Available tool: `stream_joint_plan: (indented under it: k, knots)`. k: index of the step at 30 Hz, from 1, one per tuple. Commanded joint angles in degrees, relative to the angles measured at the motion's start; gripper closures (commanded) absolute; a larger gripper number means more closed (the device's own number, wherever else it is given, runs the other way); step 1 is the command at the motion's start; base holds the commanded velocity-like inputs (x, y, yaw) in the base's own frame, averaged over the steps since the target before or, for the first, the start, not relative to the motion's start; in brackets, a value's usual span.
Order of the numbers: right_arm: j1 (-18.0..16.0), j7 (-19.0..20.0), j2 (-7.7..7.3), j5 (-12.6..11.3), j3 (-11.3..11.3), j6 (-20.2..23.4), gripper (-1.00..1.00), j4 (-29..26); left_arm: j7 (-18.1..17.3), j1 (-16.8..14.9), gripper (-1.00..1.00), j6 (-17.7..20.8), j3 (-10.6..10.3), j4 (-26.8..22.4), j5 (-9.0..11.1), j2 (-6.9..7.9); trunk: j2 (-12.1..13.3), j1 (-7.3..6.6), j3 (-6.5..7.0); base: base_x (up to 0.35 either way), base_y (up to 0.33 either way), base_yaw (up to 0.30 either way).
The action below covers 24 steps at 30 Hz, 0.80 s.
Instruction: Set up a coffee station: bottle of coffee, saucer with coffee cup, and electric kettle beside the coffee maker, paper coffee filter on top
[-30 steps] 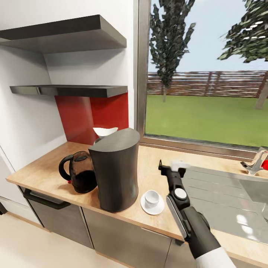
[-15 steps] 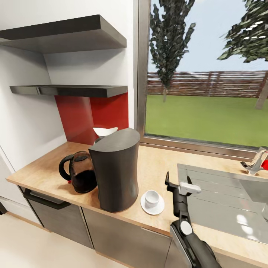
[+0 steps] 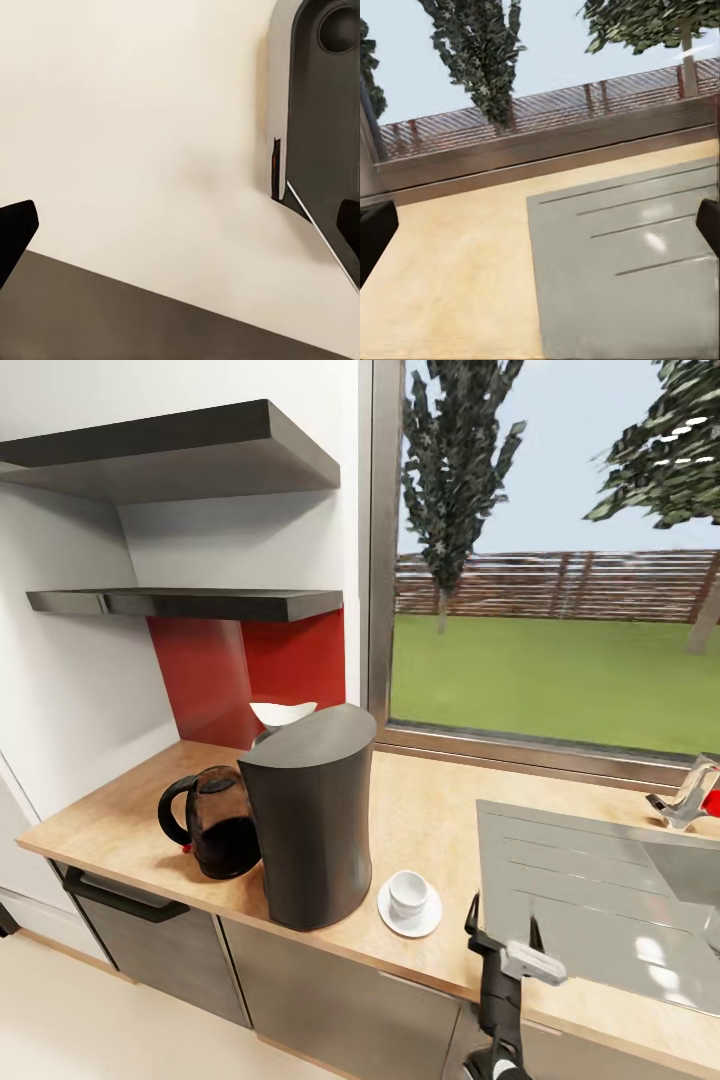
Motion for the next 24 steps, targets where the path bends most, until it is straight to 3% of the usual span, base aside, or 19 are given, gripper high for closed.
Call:
stream_joint_plan:
  k: [1, 9, 16, 24]
  knots:
    - [0.02, -0.29, 0.04, -0.34, 0.33, -0.26, -1.0, 0.54, 0.08, 0.01, -1.0, -0.1, 0.48, -0.05, -0.6, -0.03, -0.12, 0.03, -0.11, 0.0, 0.0, 0.0]
    - [3.77, -0.43, 0.26, -0.43, 0.32, -0.26, -1.0, 1.86, 0.15, 0.01, -1.0, -0.13, 0.68, -0.03, -0.6, -0.12, -0.12, 0.03, -0.11, -0.096, 0.0, 0.0]
    - [5.31, -0.43, 0.38, -0.43, 0.28, -0.26, -1.0, 1.96, 0.17, 0.01, -1.0, -0.14, 0.74, -0.03, -0.6, -0.14, -0.12, 0.03, -0.11, -0.28, 0.0, 0.0]
    - [6.3, -0.49, 0.44, -0.46, 0.28, -0.26, -1.0, 1.97, 0.18, 0.0, -1.0, -0.14, 0.75, -0.05, -0.6, -0.14, -0.12, 0.03, -0.11, -0.038, 0.0, 0.0]
